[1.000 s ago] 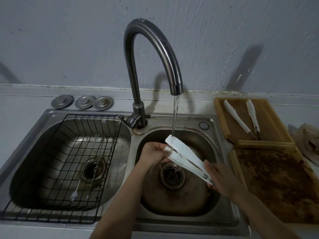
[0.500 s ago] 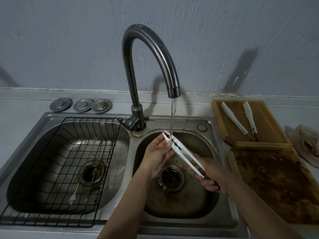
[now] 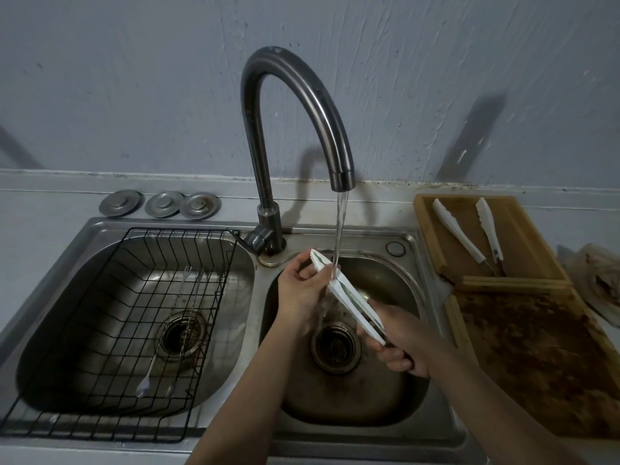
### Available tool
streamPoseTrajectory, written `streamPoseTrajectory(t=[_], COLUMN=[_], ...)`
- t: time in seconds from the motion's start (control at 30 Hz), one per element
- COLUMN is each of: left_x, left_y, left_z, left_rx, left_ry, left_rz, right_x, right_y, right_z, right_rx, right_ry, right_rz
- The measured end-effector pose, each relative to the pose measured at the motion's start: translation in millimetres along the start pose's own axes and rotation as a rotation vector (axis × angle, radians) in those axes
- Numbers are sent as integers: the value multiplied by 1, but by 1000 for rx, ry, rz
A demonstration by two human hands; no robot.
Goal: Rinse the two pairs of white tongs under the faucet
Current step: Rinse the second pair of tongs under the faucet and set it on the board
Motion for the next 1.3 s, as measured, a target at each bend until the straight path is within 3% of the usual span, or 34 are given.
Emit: streamPoseTrajectory(t=[0.13,0.3,0.4,0.47,0.6,0.7,0.83,0.93,1.1,1.23,1.3], left_x=[-3,-4,-1,0,5,3,2,3,-13,-15,-17], left_y=[3,-4,-7,-7,-17,-22,-21,-18,-18,-20,-22], left_z=[5,-11,-14,-13,-10,-5,-4,-1,5,4,3], left_rx=[235,-59,-113,-123,-80,-38,-167,-195,-14,219,282], left_ry=[28,52,85,42,-203,-203,-192,-180,-35,53,117], left_rz=[-230,-171,-127,-15,117,95,239,385,560,442,230], right_x=[4,7,7,9,19,27,43,48,38,29,29], right_y=[1,5,7,6,-2,-2,2,2,-13,-27,-30], right_z=[-1,2,5,6,11,21,24,29,33,35,39], right_rx=[-12,23,11,-101,-578,-634,-716,-722,-664,-646,-654], right_ry=[-31,-46,-80,-164,-521,-613,-625,-704,-774,-814,-830], right_rz=[7,-5,47,165,635,867,1043,947,692,584,584])
Point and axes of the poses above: each hand's wrist, its own z-axis away from the middle knuckle, its own y-axis out of the palm, x = y × z, the point moved 2 cm from there along -z, towards the middle knuckle, and after that the axes turned 12 degrees about y, right-handed, at the moved point
